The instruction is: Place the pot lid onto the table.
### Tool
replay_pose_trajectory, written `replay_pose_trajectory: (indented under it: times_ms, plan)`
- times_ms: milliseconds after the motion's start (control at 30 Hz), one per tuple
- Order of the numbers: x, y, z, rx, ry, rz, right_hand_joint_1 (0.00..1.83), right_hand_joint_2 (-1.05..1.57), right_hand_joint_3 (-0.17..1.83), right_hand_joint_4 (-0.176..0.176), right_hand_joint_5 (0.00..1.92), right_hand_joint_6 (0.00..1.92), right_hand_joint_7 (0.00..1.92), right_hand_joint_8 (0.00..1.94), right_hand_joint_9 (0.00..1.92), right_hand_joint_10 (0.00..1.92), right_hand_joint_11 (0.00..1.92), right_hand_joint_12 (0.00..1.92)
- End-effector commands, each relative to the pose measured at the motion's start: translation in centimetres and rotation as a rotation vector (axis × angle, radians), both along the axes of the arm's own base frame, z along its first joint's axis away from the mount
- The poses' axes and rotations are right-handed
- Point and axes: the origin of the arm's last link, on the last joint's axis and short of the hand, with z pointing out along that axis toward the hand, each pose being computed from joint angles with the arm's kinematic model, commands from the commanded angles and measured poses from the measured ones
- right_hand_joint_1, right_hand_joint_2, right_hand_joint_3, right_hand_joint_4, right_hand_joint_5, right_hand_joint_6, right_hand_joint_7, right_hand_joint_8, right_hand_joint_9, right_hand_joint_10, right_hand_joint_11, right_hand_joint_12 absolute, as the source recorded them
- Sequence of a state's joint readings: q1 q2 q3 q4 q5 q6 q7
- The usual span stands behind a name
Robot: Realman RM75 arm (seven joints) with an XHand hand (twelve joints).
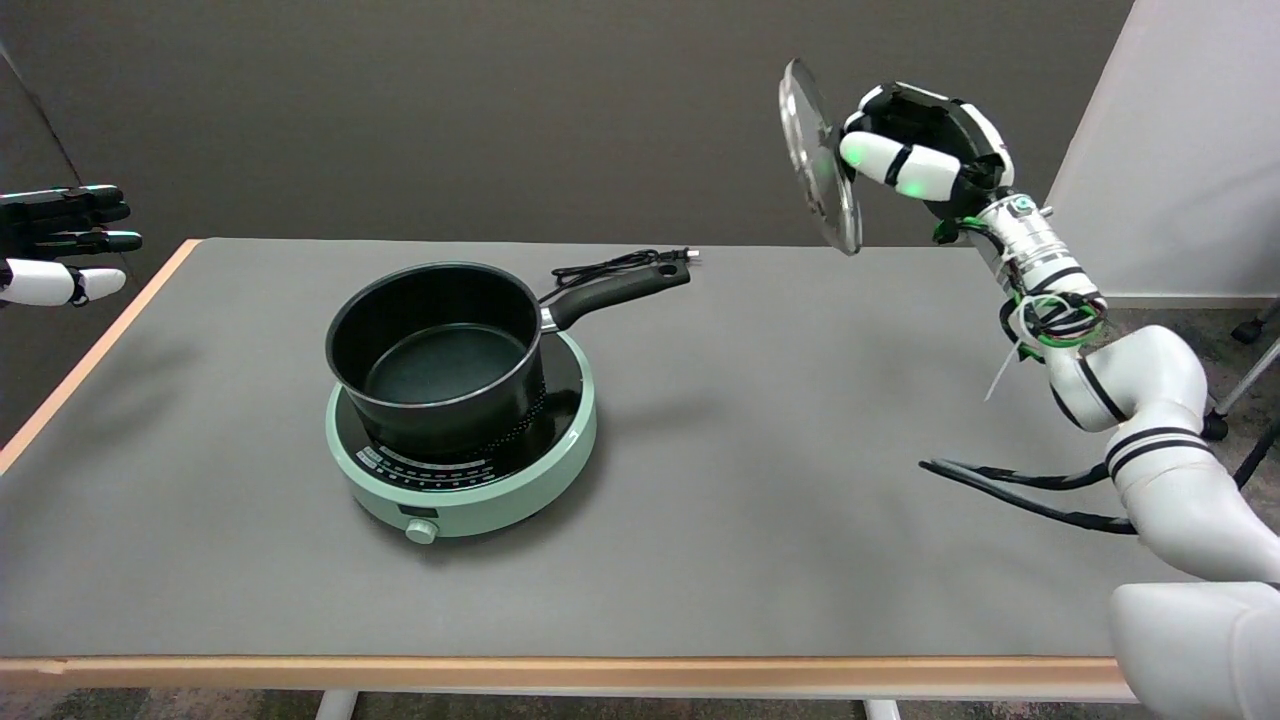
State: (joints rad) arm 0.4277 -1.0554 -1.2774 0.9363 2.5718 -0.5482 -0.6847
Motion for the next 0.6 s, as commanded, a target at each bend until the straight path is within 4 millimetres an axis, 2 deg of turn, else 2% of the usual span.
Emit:
replay_pose_trajectory:
  times_ms: [33,600]
  plan:
    - [2.4,-1.0,-0.9,-0.164,0.629,-0.166,1.21,0.96,0.42,-0.034,0.79,1.29,1.0,1.14,0.92,1.32,0.78,1.56]
    - [1.6,-2.1,-2.3,-0.216,1.044,-0.296,1.21,0.94,0.44,-0.022,0.8,1.3,1.01,1.12,0.94,1.35,0.8,1.57]
